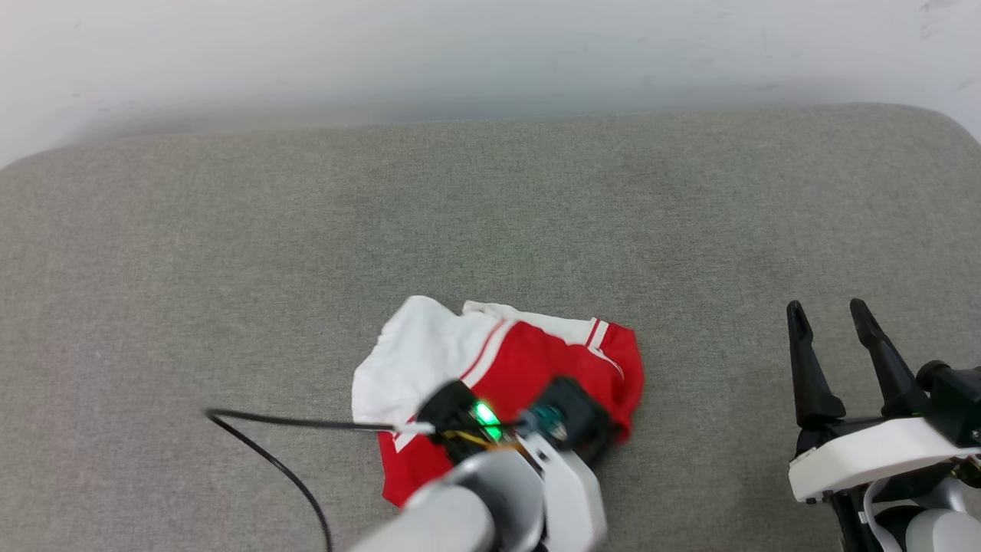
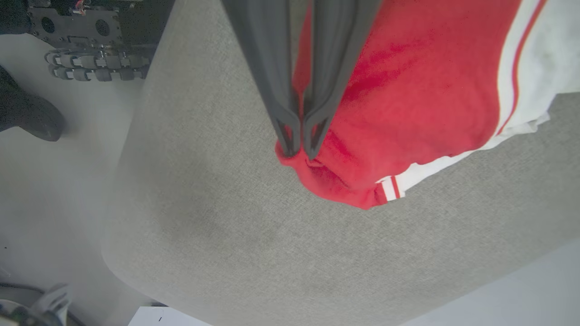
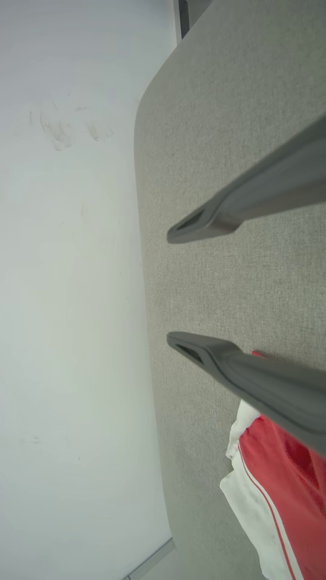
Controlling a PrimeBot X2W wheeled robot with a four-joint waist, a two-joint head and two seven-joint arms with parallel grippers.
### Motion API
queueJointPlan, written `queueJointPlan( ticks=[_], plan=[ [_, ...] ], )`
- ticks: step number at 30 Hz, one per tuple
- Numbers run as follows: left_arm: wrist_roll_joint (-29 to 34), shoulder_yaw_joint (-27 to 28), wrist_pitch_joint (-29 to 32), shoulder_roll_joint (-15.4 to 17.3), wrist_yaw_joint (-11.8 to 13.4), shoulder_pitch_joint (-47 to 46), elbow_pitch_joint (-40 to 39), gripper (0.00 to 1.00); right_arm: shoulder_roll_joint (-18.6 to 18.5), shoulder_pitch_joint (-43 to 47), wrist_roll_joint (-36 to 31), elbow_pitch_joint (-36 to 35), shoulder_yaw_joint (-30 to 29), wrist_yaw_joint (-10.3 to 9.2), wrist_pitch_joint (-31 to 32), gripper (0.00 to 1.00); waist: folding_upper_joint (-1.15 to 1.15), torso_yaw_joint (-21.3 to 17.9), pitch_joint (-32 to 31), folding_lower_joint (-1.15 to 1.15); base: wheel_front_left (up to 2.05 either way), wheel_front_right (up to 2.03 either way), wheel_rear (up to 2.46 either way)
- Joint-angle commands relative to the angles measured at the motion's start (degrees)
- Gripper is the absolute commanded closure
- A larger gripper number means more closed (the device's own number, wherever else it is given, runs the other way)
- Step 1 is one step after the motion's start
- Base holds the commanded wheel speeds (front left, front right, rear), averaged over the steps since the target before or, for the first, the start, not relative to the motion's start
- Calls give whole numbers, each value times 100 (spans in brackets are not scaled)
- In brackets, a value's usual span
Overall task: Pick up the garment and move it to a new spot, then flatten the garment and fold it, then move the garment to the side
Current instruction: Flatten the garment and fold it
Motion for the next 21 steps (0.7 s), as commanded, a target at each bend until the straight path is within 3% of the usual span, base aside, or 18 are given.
queueJointPlan(
  ticks=[1,6,7,8,9,14,21],
  plan=[
    [9,-191,-37,-143,-152,104,143,100,7,-49,-43,-24,-1,-2,11,0,0,1,4,0,0,0,0],
    [-176,-727,17,-420,-533,332,686,100,7,-39,-30,-37,1,-2,29,0,0,15,14,0,0,0,0],
    [-213,-788,-14,-443,-565,350,742,93,7,-32,-21,-36,0,-2,26,0,0,26,13,0,0,0,0],
    [-230,-813,-68,-465,-594,367,784,65,7,-24,-14,-38,-2,-2,24,0,0,40,14,0,0,0,0],
    [-206,-819,-169,-472,-601,345,809,0,7,-16,-10,-38,-7,-2,19,0,0,58,12,0,0,0,0],
    [-46,-561,-927,-473,-413,255,615,0,7,39,-22,-43,-42,-2,13,0,0,166,-56,0,0,0,0],
    [-114,185,-1593,-217,240,374,162,0,7,80,-41,-65,-47,-2,37,0,0,236,-218,0,0,0,0]
  ],
)
